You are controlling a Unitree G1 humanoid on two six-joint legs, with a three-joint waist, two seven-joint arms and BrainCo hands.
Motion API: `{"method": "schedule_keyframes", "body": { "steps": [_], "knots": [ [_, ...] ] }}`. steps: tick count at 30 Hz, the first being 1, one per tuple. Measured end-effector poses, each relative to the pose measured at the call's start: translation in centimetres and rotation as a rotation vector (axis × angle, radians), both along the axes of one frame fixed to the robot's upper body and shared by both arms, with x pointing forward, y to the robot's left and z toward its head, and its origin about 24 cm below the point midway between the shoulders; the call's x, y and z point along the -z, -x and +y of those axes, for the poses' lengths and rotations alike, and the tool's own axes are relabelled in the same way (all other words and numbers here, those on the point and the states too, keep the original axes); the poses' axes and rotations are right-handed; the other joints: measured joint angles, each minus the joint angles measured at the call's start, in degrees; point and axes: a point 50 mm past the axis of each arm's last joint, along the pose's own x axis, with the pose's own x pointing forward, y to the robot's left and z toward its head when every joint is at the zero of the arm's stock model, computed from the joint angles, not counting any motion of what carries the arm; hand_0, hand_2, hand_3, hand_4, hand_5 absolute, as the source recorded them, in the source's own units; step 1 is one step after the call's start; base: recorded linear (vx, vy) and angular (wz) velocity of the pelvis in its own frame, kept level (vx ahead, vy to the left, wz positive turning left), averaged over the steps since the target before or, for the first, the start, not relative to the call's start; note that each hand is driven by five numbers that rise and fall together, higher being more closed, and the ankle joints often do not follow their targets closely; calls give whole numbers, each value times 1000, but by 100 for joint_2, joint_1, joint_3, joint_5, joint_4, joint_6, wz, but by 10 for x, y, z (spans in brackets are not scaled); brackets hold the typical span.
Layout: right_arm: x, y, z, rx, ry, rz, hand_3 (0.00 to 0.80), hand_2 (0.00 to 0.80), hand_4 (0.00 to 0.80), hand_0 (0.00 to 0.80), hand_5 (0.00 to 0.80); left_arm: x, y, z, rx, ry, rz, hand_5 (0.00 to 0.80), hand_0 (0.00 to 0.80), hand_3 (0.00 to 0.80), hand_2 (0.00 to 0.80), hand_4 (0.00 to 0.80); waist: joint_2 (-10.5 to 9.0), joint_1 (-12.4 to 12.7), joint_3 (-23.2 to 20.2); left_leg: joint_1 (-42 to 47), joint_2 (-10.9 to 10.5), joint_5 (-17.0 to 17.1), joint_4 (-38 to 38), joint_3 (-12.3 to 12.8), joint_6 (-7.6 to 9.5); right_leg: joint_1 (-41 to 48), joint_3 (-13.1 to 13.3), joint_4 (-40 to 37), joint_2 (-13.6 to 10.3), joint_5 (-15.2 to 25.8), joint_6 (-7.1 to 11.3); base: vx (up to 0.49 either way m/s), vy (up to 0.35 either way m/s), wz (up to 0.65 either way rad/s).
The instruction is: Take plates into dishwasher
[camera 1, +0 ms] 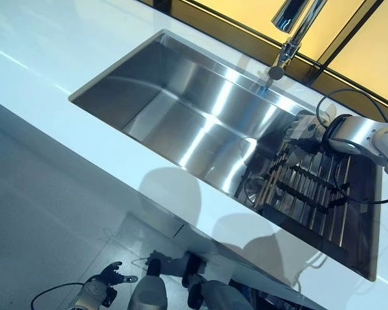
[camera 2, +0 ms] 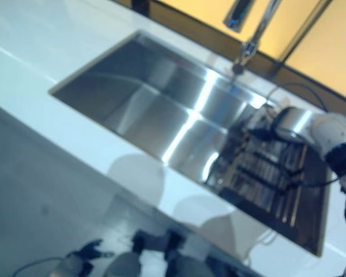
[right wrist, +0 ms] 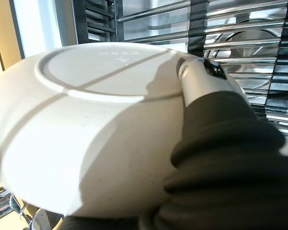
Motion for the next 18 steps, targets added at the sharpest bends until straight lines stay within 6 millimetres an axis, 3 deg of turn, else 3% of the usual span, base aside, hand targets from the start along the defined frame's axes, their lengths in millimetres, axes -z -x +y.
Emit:
{"method": "schedule_keyframes", "body": {
  "steps": [8, 13, 18],
  "knots": [
    [-3, 0, -2, -25, -12, -34, 800, 800, 800, 800, 800, 0, 0, -1, -2, 3, 0, 0, 0, 0, 0, 0, -6, 0, -6, 107, -14, 6, -26, 148, 12, 13, 145, -9, 5, 65, -82, -6, 69, -9],
    [-18, 3, -17, 7, -13, -113, 800, 800, 800, 800, 800, 1, 1, -1, -8, 6, 1, 0, 0, 0, 0, 0, -20, -26, -35, 218, -30, 19, -107, 307, 34, 53, 307, -17, 11, 132, -137, -24, 96, -15],
    [-21, 5, -24, 27, -20, -138, 800, 800, 800, 800, 800, 3, 6, -2, -13, 10, 13, 0, 0, 0, 0, 0, -49, -206, -286, 294, -45, 33, -183, 385, 59, 73, 384, -42, 10, 153, -109, -28, 84, -9]
  ]
}}
